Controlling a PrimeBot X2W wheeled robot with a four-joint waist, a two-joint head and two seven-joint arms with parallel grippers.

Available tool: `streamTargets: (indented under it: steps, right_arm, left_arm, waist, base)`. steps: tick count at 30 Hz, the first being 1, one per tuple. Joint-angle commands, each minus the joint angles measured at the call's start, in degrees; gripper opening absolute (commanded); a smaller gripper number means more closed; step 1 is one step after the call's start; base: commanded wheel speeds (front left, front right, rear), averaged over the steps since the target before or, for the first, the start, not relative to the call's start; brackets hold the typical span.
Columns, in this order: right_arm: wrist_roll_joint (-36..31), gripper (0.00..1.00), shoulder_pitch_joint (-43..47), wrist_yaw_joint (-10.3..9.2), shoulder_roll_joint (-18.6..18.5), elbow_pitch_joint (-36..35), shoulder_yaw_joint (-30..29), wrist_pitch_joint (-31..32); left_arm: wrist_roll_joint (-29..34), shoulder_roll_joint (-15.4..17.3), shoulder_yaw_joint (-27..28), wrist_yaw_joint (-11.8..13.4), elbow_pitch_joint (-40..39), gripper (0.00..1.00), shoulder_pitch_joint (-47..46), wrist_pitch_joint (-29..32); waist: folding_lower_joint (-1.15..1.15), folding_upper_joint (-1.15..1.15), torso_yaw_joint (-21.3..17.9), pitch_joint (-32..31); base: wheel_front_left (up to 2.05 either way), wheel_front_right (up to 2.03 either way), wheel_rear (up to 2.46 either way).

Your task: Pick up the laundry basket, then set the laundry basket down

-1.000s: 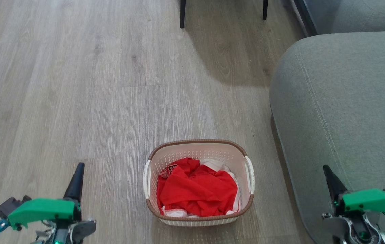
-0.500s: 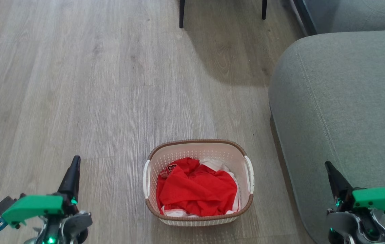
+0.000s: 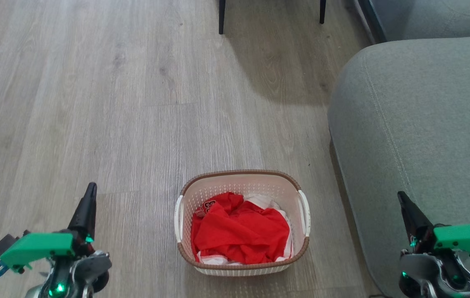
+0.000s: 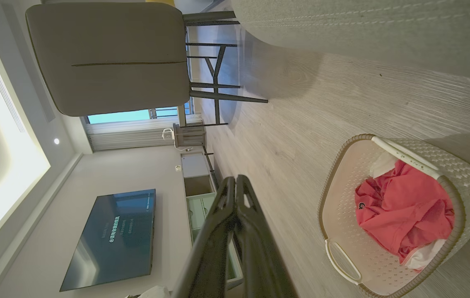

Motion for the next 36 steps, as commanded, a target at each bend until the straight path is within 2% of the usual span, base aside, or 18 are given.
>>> streamTargets:
  steps: [1,36]
  right_arm:
    - [0.05,0.0,-2.74,-0.09,-0.93,-2.08,0.81,0.39]
    - [-0.4,0.0,-2.79,-0.09,-0.55,-2.05,0.27,0.82]
  left_arm:
    - [-0.12,0.35,2.42,-0.38,-1.73,0.0,-2.86,0.31]
    - [0.24,0.05,2.85,-0.38,-1.71,0.0,-2.89,0.66]
  waist:
    - [0.0,0.0,0.0,0.0]
    - [0.0,0.0,0.0,0.0]
  base:
    - [0.0,0.0,0.0]
    - [0.0,0.0,0.0]
